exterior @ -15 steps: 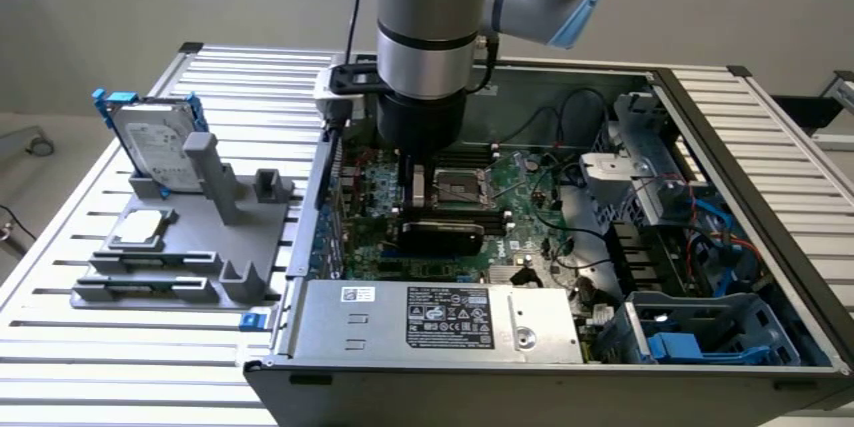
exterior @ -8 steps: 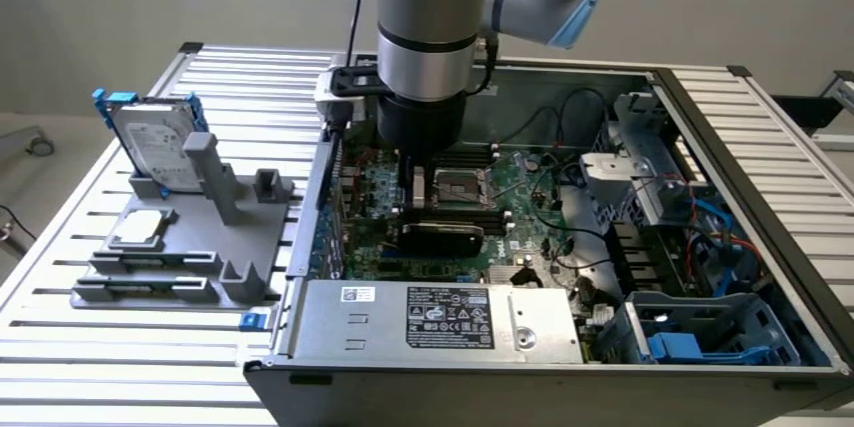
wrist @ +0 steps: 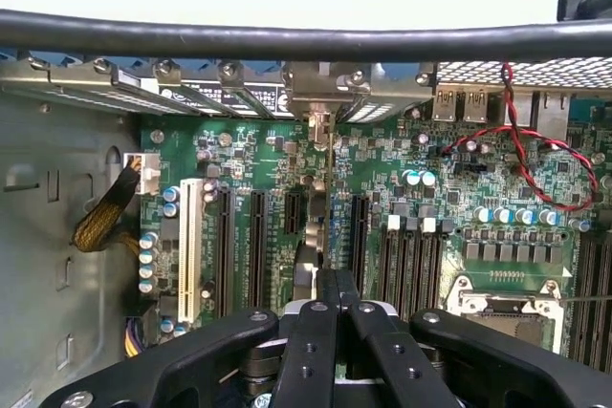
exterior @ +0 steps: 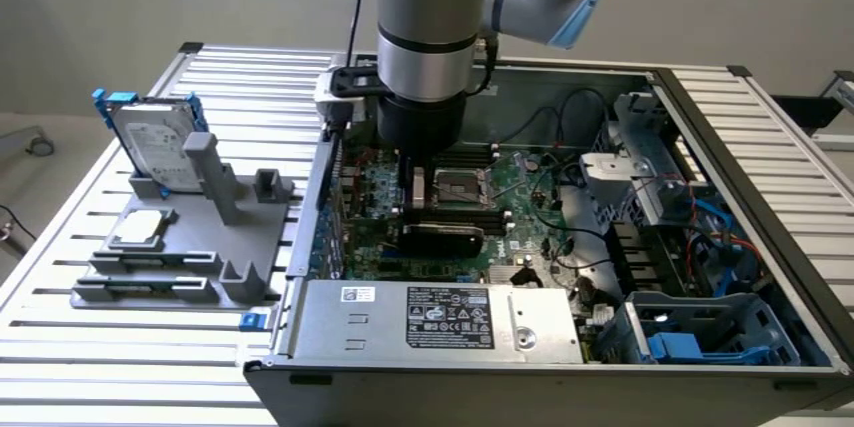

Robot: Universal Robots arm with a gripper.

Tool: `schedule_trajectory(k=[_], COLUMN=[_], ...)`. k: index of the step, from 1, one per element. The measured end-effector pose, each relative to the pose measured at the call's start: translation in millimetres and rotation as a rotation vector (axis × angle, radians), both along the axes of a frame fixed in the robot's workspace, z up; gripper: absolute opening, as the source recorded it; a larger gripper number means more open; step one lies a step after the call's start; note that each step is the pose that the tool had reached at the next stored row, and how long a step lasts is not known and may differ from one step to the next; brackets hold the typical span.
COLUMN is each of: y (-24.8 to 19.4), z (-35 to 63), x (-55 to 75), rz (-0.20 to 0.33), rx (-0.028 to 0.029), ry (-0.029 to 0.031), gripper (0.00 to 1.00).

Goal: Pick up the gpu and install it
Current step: 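Press down on the gpu until it lock into place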

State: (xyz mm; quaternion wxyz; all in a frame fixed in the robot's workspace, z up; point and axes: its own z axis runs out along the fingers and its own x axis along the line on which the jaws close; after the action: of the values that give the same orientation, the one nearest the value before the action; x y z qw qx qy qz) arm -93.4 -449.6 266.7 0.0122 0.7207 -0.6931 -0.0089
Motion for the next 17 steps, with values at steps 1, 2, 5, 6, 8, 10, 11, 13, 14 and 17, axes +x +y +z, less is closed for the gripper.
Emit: schedule_trajectory(k=[1,2,5,6,8,10,11,13,14,17], y=[0.1,0.0,-0.1,0.0,-0.1,-0.1,-0.1,-0.1,-0.1,-0.1], z=[1.7,5.2,15.4,17.3,20.0,21.3,21.7,21.9,21.8,21.8], x=[0.0,-0.1,0.0,-0.3,-1.6,-4.1,-5.9,-11.8,-15.8,-25.5], rz=[0.000,0.000,0.000,0.000,0.000,0.000,0.000,0.000,0.000,0.000], rx=[0.0011,0.0000,-0.0006,-0.0006,-0.0006,-0.0009,-0.0017,-0.0042,-0.0059,-0.0138], ry=[0.0000,0.0012,0.0031,0.0032,0.0035,0.0039,0.0041,0.0042,0.0041,0.0041], gripper=[0.11,0.11,0.11,0.11,0.11,0.11,0.11,0.11,0.11,0.11])
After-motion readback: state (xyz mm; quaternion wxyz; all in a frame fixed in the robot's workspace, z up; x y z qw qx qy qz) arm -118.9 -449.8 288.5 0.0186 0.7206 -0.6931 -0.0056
